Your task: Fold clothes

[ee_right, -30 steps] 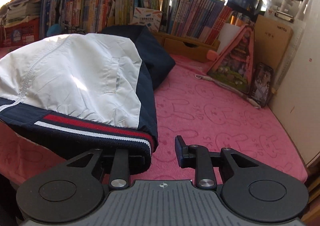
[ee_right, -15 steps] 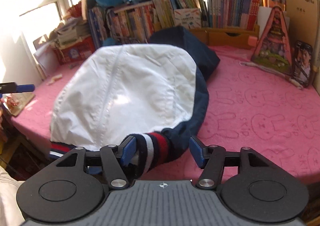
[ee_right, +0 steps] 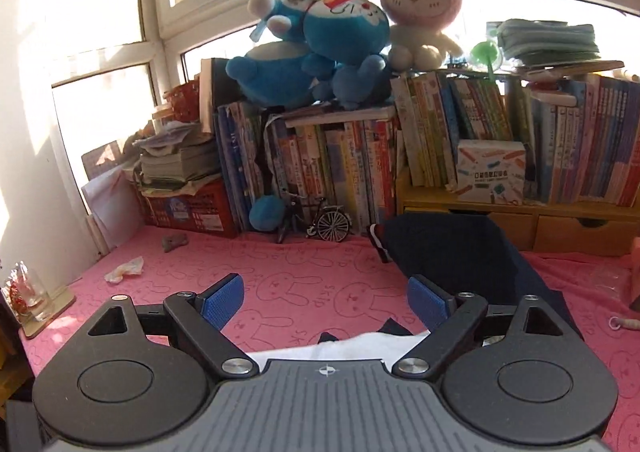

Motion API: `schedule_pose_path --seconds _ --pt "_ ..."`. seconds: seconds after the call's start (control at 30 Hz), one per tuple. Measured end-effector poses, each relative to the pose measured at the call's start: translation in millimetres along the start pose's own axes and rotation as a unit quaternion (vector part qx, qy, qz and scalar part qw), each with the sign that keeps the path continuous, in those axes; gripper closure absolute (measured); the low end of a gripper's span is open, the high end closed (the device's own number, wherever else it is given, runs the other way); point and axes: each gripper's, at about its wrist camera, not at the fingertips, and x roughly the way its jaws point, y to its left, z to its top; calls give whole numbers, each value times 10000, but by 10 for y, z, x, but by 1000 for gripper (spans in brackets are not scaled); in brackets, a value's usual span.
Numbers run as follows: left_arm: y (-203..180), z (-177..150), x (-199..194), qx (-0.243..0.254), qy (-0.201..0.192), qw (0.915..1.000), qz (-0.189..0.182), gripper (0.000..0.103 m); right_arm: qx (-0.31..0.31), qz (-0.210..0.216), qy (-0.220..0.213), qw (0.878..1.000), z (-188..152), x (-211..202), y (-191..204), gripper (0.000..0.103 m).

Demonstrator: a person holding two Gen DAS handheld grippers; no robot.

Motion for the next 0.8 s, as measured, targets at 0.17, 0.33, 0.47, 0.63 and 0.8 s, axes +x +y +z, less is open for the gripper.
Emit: schedule_pose_path --seconds 0.17,0.33,0.47,0.63,0.8 --pt "33 -64 -115 232 -40 9995 -194 0 -187 -590 1068 9923 -313 862 116 54" --pt "24 -43 -188 466 33 9976 -514 0 359 -727 1265 9886 -1022 536 -319 56" --pt "196 114 -454 -44 -77 9881 -1535 0 723 -831 816 9906 -1478 -7 -581 54" --pt "753 447 -653 -1652 -626 9514 -2522 0 646 -841 256 9940 -1953 -370 -643 51" --pt "1014 738 -362 -2423 -200 9586 -1481 0 -66 -1091 -89 9940 -2186 -404 -427 50"
